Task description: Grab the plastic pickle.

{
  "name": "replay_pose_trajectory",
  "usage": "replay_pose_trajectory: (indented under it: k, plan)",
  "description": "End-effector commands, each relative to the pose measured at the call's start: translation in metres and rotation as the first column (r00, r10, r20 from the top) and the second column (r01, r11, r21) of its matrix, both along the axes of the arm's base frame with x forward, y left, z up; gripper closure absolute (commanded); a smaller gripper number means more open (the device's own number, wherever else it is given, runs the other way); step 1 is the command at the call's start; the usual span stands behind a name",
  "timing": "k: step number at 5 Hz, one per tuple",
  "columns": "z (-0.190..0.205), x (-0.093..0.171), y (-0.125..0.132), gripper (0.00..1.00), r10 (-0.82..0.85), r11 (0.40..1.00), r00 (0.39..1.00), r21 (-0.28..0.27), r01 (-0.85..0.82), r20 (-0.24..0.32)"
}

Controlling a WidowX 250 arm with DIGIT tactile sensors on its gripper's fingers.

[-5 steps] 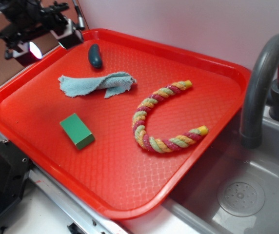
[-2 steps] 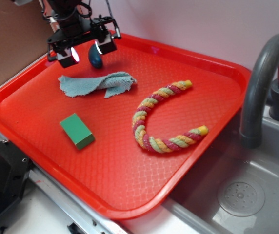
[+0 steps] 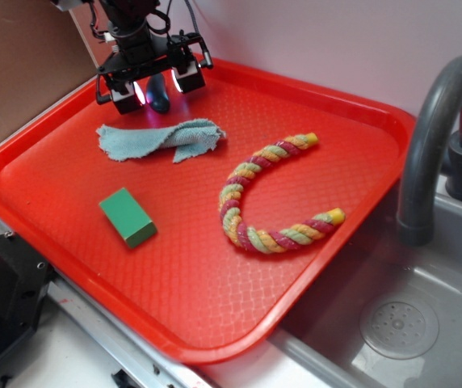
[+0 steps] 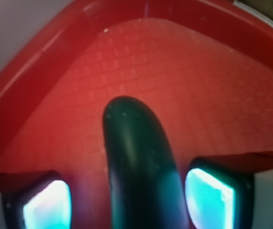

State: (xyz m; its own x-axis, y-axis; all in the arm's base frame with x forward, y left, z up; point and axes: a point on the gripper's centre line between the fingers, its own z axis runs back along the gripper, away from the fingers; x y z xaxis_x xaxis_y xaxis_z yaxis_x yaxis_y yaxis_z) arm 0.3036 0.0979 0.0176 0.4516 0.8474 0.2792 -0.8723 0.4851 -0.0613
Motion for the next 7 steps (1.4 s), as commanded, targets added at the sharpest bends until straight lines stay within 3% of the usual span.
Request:
replay_pose_trajectory:
  k: [1,2,3,4,5,6,7]
  plan:
    - [0.001,-0.002,0.009,1.00,0.053,0.997,0.998,-0.050,-0.052,0.024]
    - [0.006,-0.002,0.006,1.00,-0.019,0.998,1.000,-0.062,0.018,-0.015]
    - [0.030,0.002,-0.017,1.00,-0.264,0.963,0.953,-0.102,0.250,-0.151]
    - [0.063,-0.010,-0.059,1.00,-0.495,0.868,0.855,-0.133,0.478,-0.155]
    - [0.100,-0.047,-0.105,1.00,-0.663,0.746,0.743,-0.171,0.643,-0.095]
    - [0.130,-0.078,-0.137,1.00,-0.711,0.696,0.701,-0.180,0.695,-0.044]
    - [0.156,-0.111,-0.151,1.00,-0.721,0.673,0.692,-0.209,0.710,0.027]
